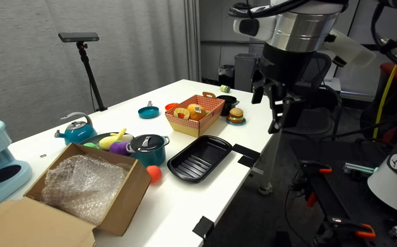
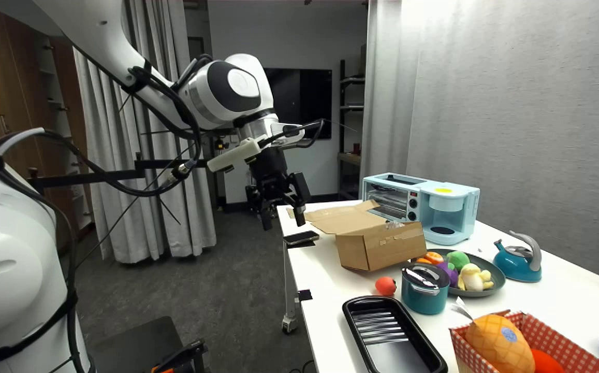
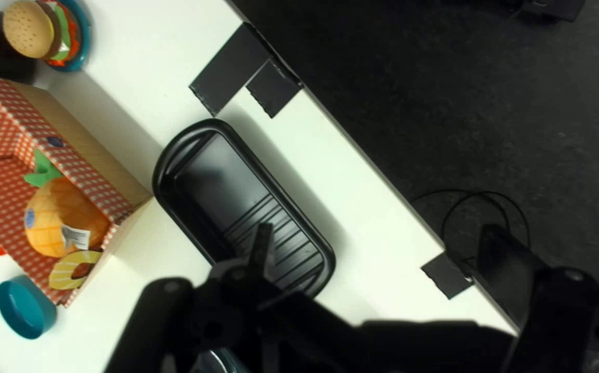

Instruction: Move the pineapple plushie from the right box to the left box then put the right box on the black plate

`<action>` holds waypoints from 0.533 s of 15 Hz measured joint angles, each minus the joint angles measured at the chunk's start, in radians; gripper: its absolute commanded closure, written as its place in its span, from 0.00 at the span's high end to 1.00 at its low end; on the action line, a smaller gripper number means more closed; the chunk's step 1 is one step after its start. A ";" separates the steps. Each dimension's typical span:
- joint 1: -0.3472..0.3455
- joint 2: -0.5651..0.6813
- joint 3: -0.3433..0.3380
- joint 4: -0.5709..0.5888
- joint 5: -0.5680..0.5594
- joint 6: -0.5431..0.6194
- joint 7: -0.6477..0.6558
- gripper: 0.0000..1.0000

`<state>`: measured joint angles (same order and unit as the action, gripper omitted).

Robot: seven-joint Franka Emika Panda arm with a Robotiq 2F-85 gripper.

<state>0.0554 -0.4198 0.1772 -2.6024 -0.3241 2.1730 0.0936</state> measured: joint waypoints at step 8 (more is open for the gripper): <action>-0.144 0.108 -0.113 -0.028 -0.236 0.165 0.000 0.95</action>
<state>-0.0882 -0.3121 0.0638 -2.6305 -0.5602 2.3376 0.0937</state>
